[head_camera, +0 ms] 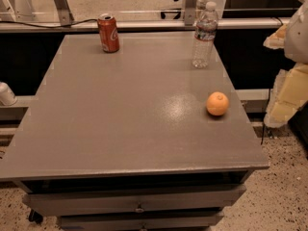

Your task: Knock water bottle over

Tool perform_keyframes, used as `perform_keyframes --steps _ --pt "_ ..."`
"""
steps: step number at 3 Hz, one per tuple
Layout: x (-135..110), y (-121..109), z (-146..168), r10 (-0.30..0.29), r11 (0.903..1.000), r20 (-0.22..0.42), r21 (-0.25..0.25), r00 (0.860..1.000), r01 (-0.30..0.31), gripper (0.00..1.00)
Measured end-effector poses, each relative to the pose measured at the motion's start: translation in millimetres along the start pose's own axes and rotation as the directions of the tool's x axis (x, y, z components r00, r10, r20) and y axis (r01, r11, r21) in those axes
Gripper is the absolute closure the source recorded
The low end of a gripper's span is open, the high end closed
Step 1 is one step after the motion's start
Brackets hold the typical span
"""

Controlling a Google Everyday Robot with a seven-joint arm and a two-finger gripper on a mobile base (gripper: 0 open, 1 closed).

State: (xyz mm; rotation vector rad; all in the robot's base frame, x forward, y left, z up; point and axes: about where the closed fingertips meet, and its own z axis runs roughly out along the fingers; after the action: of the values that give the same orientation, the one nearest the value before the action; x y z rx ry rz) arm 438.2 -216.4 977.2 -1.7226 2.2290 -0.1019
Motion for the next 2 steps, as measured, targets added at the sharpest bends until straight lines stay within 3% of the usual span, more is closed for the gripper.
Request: perform_keyframes --steps 1,2 --pt "-0.2 -0.8 -0.8 0.000 1.0000 0.001 0.006 1.000 0.000 0.00" --pt "5.9 -17.9 4.9 0.009 0.9989 0.010 0.046 1.000 -0.010 0.00"
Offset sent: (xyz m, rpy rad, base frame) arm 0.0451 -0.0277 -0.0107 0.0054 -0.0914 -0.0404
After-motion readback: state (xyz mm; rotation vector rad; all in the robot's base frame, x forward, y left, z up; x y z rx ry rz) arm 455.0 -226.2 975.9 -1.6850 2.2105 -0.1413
